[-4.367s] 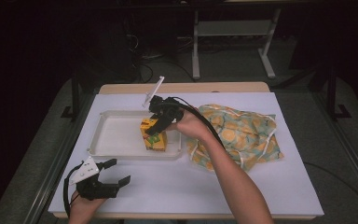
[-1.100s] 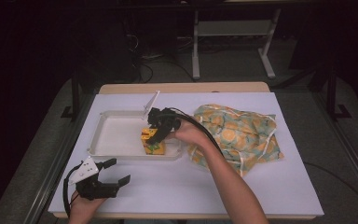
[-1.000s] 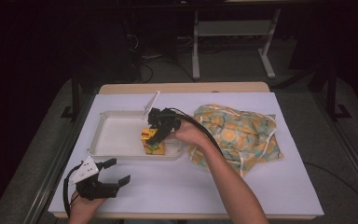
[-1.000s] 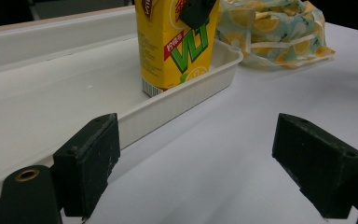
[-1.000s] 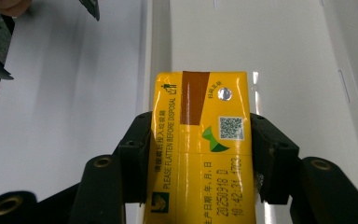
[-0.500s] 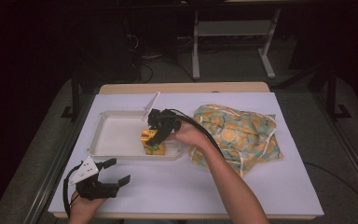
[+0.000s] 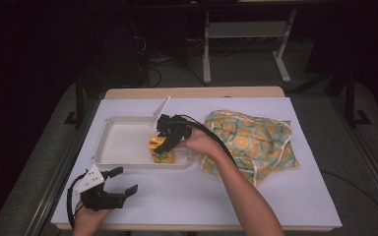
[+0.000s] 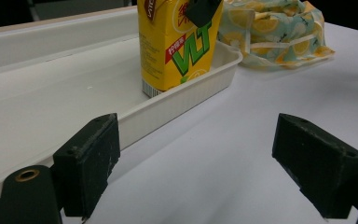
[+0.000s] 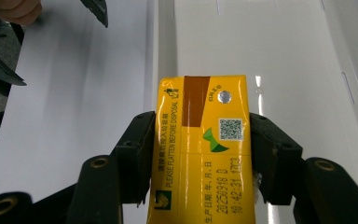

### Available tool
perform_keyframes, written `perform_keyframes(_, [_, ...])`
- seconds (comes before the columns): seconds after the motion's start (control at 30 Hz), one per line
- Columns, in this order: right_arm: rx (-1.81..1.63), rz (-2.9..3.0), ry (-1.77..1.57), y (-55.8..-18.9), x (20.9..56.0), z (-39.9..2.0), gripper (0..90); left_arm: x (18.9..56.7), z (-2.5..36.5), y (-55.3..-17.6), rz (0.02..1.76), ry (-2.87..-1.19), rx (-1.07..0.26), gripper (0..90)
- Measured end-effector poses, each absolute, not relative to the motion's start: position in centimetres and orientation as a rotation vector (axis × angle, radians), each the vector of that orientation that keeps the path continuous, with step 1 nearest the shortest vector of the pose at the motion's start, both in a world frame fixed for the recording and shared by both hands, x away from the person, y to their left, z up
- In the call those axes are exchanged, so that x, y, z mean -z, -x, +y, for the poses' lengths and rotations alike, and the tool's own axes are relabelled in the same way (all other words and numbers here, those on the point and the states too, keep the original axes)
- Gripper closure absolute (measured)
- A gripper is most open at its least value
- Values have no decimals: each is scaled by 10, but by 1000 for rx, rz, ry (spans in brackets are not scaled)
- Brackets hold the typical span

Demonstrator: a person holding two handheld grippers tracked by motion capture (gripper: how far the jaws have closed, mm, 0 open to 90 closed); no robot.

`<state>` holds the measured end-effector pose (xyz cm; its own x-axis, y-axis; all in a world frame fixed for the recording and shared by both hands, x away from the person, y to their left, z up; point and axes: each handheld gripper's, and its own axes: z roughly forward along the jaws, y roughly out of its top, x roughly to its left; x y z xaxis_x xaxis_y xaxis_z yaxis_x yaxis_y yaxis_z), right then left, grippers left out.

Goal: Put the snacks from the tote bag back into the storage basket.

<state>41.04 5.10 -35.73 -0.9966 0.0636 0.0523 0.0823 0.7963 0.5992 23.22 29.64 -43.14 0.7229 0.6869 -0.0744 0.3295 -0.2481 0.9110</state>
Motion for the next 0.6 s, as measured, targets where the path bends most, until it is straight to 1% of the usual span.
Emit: perform_keyframes(0.6, [1047, -2948, 140, -407, 346, 42, 418, 432, 295, -232, 796, -1857, -410, 148])
